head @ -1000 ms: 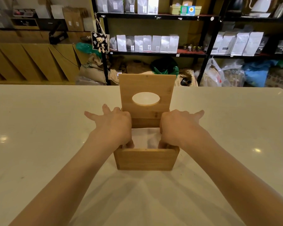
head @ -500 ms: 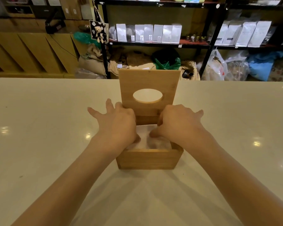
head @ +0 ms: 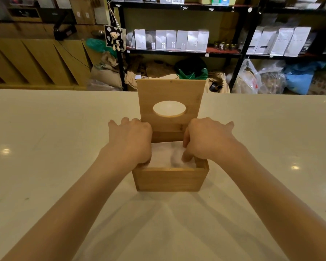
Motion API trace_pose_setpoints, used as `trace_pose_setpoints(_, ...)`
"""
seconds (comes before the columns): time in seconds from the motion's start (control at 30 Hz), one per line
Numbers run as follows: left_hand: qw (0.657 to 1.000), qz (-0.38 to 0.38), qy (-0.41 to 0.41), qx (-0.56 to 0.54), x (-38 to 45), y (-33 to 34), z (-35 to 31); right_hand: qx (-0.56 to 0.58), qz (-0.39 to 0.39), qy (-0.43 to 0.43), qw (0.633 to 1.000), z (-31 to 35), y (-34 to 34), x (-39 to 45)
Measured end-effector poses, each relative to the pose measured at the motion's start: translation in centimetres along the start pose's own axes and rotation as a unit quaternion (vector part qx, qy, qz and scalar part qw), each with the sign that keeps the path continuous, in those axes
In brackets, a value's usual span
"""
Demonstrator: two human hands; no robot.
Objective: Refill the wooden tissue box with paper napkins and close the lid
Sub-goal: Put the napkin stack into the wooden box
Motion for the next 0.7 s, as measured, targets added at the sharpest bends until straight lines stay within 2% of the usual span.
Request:
trace_pose_setpoints(0.2, 0.999, 0.024, -0.003, 0.024, 0.1, 0.3, -0.2, -0.046, 0.009, 0.008, 0.999, 0.2, 0.5, 0.0)
trace_pose_setpoints(0.33, 1.000, 0.020, 0.009, 0.016, -0.5, -0.3, 0.3, 0.043, -0.019, -0.006, 0.999, -0.5, -0.1, -0.4)
trace_pose_setpoints(0.43, 0.998, -0.019, 0.035, -0.041, -1.5, -1.5, 0.7, 0.143, -0.080, -0.039, 0.986, -1.2, -1.4, -1.2)
trace_pose_setpoints(0.5, 0.993, -0.035, 0.045, -0.103, -2.5, -2.5, 1.0, 0.188, -0.091, -0.062, 0.976, -1.7, -2.0, -2.1)
trace_pose_setpoints(0.6, 0.980, -0.031, 0.055, -0.191, -4.0, -3.1, 1.5, 0.219, -0.107, -0.085, 0.966, -2.4, -2.2, -3.6)
trace_pose_setpoints(0.7, 0.967, -0.068, 0.050, -0.239, -5.8, -2.9, 1.9, 0.224, -0.138, -0.100, 0.960, -2.9, -1.3, -5.3)
Point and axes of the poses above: each hand's wrist, its own x-axis towards the middle knuckle, its own y-axis out of the palm, z = x × y, the point moved 3 cm from there along x, towards the middle knuckle
